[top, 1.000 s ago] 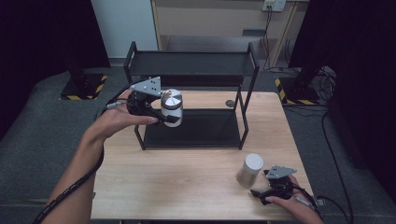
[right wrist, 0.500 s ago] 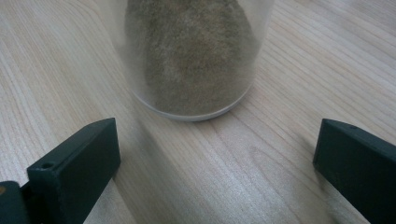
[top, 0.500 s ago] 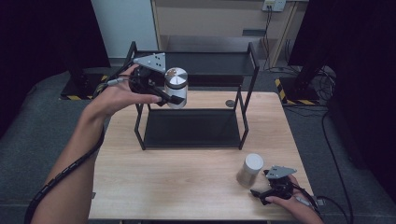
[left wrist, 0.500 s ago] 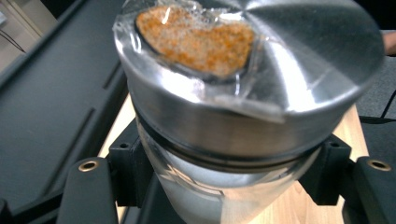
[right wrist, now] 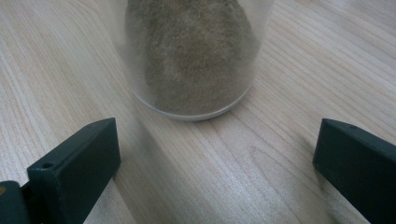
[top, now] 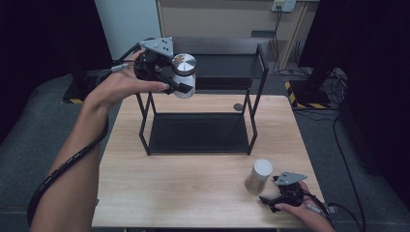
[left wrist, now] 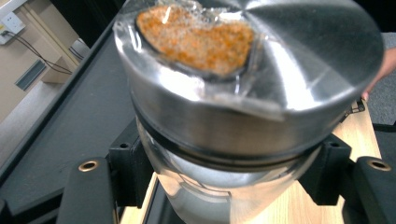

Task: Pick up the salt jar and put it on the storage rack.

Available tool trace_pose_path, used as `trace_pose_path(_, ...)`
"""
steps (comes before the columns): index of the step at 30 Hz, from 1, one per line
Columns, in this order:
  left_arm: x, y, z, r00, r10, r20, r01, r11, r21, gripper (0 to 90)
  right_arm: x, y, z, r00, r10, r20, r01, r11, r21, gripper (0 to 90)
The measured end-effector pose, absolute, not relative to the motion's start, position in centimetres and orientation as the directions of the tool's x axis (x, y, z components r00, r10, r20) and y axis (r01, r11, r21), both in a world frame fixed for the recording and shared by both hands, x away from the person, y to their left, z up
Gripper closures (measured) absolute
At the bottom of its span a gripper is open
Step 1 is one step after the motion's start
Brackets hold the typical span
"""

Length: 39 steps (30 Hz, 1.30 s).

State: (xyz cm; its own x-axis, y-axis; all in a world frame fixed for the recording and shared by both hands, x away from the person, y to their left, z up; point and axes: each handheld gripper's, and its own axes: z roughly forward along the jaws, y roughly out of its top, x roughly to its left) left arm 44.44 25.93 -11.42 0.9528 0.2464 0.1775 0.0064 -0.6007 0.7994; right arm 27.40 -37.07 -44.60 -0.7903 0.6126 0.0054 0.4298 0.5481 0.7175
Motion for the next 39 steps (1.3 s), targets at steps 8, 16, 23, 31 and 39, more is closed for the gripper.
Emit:
trace_pose_path(8,45.3,26.3,-11.2,0.948,0.269,0.168,0.027,-0.595,0.803,30.0,27.4,-37.1,-44.6,-0.791,0.612,0.005,0.429,0.548,0.718,1.5)
trace_pose_path(16,46.2,26.8,-11.2,0.943,0.297,0.151,0.049,-0.572,0.819,30.1,27.4,-37.1,-44.6,-0.791,0.612,0.005,0.429,0.548,0.718,1.5)
trace_pose_path(23,46.6,27.1,-10.9,0.926,0.351,0.138,0.083,-0.547,0.833,30.1,27.4,-37.1,-44.6,-0.791,0.612,0.006,0.430,0.548,0.718,1.5)
trace_pose_path(31,46.4,26.9,-10.3,0.894,0.425,0.142,0.121,-0.533,0.838,30.1,27.4,-37.1,-44.6,-0.791,0.612,0.007,0.430,0.548,0.718,1.5)
trace_pose_path(39,46.2,26.6,-10.5,0.861,0.489,0.141,0.151,-0.510,0.847,30.1,27.4,-37.1,-44.6,-0.791,0.612,0.007,0.430,0.548,0.718,1.5)
